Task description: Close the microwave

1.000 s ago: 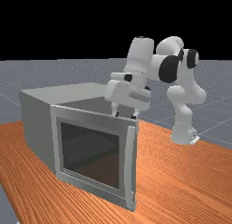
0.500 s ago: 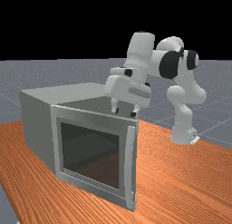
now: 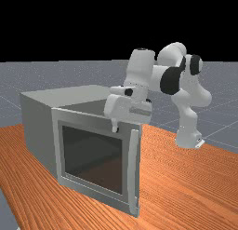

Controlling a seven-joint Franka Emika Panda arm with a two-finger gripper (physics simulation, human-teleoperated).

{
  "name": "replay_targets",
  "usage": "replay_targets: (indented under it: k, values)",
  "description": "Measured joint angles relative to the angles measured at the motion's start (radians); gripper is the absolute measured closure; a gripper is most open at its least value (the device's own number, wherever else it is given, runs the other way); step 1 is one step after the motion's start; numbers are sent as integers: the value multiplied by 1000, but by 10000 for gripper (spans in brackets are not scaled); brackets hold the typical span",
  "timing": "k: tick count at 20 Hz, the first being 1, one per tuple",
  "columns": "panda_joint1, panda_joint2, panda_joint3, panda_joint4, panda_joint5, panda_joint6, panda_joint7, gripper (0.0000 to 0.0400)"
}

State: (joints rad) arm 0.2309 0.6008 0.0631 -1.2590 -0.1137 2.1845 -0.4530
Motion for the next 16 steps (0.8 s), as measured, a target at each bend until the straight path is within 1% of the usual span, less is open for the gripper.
replay_targets:
  k: [4, 5, 6, 7, 10, 15, 16]
  values:
    - [-6, 17, 6, 33, 13, -15, -7, 0]
    - [-12, 39, 21, 116, 46, -211, -14, 0]
    - [-12, -73, 15, -99, 27, -34, -2, 0]
    - [-20, -129, 21, -205, 23, 51, -30, 0]
    - [-22, -196, 16, -307, 16, 92, -5, 0]
    - [-98, -254, 67, -396, 120, 122, -319, 0]
    - [-74, -288, 44, -476, 87, 239, -221, 0]
